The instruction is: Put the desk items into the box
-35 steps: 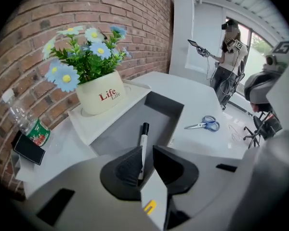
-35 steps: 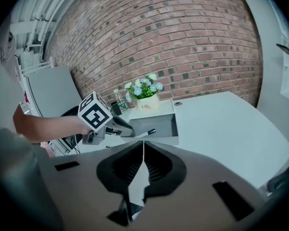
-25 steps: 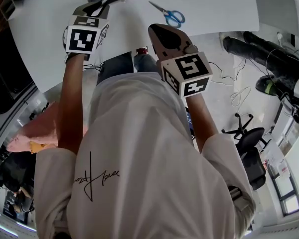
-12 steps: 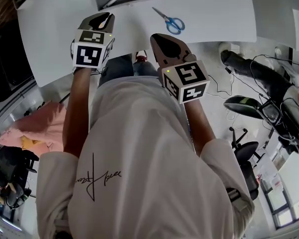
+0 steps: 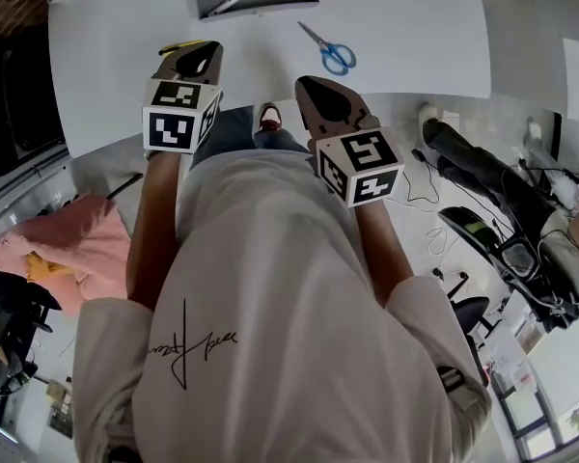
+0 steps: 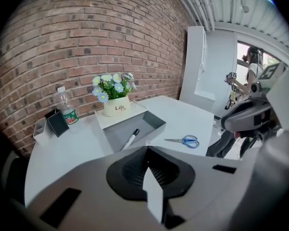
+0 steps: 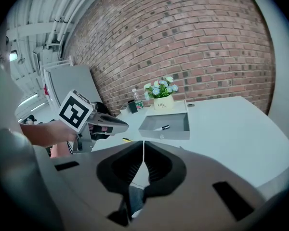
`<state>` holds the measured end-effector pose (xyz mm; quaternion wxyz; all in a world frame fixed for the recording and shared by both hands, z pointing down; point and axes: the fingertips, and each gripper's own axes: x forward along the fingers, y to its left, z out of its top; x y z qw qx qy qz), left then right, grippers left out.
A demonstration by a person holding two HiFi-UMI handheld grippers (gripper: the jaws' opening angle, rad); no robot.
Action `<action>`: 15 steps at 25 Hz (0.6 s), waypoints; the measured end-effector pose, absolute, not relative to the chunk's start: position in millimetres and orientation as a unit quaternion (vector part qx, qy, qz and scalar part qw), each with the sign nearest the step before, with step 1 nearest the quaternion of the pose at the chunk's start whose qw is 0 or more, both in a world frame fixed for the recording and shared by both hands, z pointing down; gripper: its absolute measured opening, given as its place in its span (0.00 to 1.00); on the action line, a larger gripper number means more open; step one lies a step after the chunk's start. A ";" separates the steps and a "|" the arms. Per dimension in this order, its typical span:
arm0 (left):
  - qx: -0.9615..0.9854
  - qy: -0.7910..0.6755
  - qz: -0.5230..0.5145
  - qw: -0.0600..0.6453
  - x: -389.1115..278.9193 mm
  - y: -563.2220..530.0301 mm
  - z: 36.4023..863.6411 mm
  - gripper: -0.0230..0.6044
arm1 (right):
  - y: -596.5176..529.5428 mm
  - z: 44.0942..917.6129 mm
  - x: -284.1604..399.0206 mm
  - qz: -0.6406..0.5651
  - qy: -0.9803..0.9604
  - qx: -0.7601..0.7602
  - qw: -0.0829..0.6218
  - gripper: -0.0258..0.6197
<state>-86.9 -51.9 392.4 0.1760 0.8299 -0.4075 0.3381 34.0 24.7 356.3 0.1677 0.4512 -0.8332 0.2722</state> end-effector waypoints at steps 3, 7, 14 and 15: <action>0.827 -0.419 0.334 0.170 -90.8 -44.3 390.2 0.05 | 29.9 357.6 33.1 0.269 -0.837 0.445 0.169 0.08; 0.825 -0.429 0.321 0.179 -95.2 -33.4 388.3 0.04 | 34.2 359.0 33.7 0.267 -0.839 0.442 0.172 0.08; 0.825 -0.434 0.289 0.217 -107.6 -11.9 394.2 0.05 | 36.0 366.3 35.3 0.267 -0.834 0.449 0.176 0.08; 0.825 -0.435 0.287 0.220 -107.8 -10.4 394.6 0.05 | 35.3 366.8 37.1 0.266 -0.834 0.450 0.177 0.08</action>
